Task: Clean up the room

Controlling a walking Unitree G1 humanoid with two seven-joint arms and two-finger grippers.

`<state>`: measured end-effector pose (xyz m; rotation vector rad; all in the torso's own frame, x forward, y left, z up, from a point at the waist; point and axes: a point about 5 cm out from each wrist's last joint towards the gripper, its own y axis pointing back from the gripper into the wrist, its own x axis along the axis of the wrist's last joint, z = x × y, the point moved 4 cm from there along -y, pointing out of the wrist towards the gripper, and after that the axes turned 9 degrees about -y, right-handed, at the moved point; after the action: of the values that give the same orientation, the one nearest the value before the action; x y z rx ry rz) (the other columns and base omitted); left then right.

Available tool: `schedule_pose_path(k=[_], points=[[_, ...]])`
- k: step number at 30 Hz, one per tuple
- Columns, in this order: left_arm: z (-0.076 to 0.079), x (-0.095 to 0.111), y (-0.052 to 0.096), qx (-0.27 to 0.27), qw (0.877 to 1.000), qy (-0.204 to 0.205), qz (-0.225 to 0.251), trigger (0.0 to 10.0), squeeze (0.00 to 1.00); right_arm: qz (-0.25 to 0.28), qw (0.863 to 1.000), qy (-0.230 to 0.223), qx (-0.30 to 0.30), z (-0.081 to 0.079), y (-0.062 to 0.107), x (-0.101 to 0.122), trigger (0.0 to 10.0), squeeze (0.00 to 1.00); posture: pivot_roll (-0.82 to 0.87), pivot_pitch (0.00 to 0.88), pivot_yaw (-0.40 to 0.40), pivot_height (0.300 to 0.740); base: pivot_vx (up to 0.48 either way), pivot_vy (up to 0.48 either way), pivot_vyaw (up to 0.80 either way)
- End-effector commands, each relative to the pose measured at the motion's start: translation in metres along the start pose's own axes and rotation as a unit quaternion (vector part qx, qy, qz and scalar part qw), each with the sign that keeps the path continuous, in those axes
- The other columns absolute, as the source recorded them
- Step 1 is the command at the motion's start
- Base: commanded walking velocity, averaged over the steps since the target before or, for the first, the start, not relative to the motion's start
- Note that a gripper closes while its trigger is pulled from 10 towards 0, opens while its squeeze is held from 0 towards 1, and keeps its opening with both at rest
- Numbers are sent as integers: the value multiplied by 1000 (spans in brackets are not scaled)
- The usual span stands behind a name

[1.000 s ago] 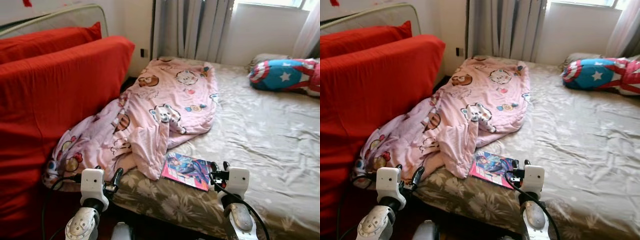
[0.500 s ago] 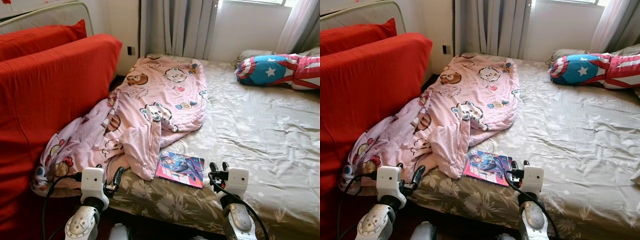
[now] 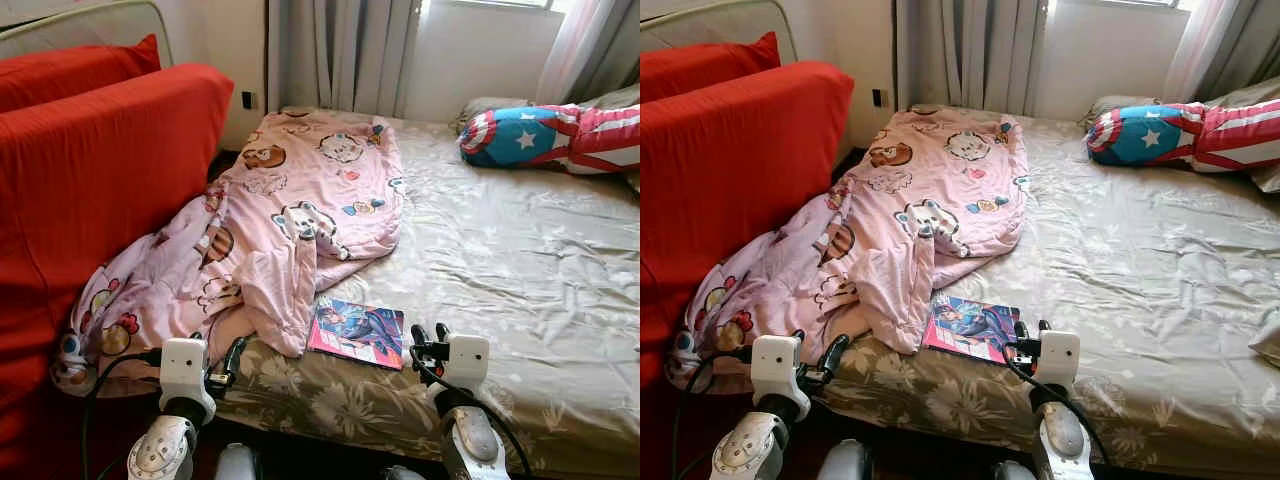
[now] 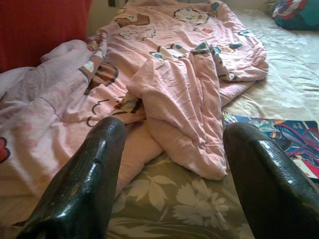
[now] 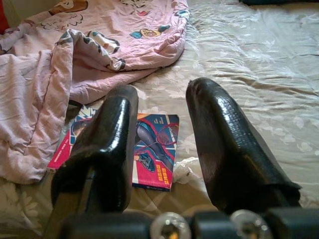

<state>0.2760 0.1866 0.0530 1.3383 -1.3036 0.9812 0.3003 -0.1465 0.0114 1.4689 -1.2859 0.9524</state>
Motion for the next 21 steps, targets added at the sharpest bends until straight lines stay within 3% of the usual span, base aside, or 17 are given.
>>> schedule_pose_path(k=[1, 21], points=[[1, 0, -1, -3, 1000, 3, -3, 10000, 0, -2, 1000, -3, 3, -1, -1, 0, 10000, 0, 82, 0, -72, 626, 0, 0, 0], [0, -1, -1, 2, 1000, 6, -1, 10000, 0, -8, 1000, 4, 17, -3, -1, -2, 10000, 0, 80, 0, -73, 626, 261, 0, 26]])
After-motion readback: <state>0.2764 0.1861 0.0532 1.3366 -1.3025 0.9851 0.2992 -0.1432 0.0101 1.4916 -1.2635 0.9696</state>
